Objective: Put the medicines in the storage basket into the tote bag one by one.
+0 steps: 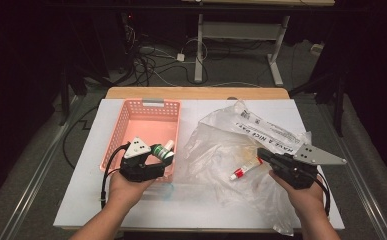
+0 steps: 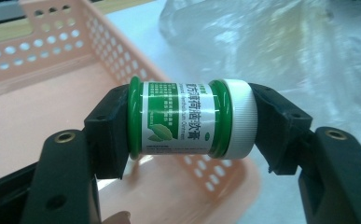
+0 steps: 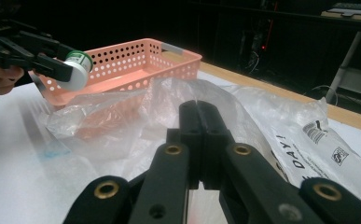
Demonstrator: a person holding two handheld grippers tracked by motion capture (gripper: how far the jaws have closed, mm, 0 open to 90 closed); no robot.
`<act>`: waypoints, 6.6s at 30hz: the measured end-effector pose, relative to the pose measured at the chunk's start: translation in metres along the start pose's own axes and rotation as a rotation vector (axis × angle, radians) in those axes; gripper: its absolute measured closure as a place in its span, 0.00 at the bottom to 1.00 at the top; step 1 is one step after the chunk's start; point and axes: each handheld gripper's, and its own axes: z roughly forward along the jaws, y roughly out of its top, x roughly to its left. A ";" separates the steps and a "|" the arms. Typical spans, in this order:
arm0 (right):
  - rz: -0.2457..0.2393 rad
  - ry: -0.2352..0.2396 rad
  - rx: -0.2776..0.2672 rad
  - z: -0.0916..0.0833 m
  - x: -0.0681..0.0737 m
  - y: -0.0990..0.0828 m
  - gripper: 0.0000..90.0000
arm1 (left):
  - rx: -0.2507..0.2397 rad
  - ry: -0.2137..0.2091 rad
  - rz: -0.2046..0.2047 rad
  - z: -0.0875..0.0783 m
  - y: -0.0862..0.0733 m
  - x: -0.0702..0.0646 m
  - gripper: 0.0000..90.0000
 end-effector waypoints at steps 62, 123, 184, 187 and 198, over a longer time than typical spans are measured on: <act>-0.011 0.010 -0.007 0.000 0.002 0.001 1.00 | 0.054 -0.275 0.122 0.107 0.016 -0.133 0.39; -0.003 0.030 -0.022 0.007 0.003 0.004 1.00 | 0.072 -0.039 -0.009 0.223 0.035 -0.113 0.39; 0.002 0.012 -0.012 0.004 0.001 0.001 1.00 | 0.054 -0.316 0.126 0.121 0.004 -0.144 0.00; -0.001 0.012 -0.011 0.004 0.001 0.000 1.00 | 0.052 -0.321 0.133 0.114 -0.001 -0.144 0.00; 0.002 0.007 -0.004 0.004 0.000 -0.001 1.00 | 0.030 -0.360 0.151 0.084 -0.009 -0.143 0.00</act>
